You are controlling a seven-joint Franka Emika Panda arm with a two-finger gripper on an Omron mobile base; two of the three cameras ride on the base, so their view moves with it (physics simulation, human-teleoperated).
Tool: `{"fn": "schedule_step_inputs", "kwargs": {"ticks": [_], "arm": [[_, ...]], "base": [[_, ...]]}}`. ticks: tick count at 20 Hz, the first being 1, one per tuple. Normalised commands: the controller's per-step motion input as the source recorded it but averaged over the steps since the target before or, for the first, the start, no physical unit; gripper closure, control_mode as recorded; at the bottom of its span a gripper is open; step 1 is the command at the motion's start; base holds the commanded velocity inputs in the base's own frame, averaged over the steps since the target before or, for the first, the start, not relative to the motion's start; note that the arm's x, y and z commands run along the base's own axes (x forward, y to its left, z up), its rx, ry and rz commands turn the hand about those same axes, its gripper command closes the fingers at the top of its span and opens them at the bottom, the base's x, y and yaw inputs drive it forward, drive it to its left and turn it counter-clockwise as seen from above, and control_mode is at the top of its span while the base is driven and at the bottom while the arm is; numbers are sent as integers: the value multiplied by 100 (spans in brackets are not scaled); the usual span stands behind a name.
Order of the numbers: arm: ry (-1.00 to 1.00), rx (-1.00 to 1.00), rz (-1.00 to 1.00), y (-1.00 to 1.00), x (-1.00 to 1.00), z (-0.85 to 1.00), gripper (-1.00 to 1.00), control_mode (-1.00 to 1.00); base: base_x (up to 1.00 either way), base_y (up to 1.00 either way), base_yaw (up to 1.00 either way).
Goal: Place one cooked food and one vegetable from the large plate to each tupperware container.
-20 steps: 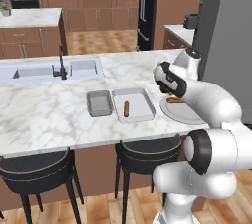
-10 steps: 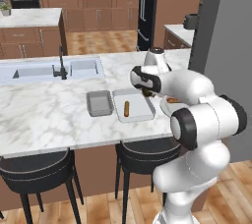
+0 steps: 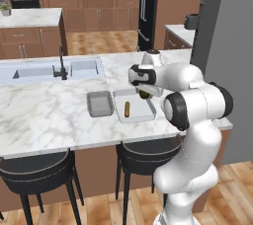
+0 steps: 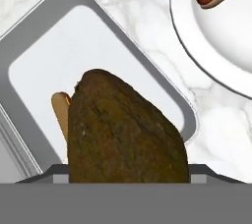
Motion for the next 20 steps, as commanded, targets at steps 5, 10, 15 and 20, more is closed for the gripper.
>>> {"fn": "schedule_step_inputs", "kwargs": {"ticks": [5,10,15,20], "arm": [[0,0,0,0,39,-49,100,-100],[0,-2,0,15,37,-50,100,-100],[0,0,0,0,20,-45,100,-100],[0,-1,0,0,9,-44,100,-100]], "base": [[0,0,0],[0,0,0],[0,0,0],[0,0,0]]}}
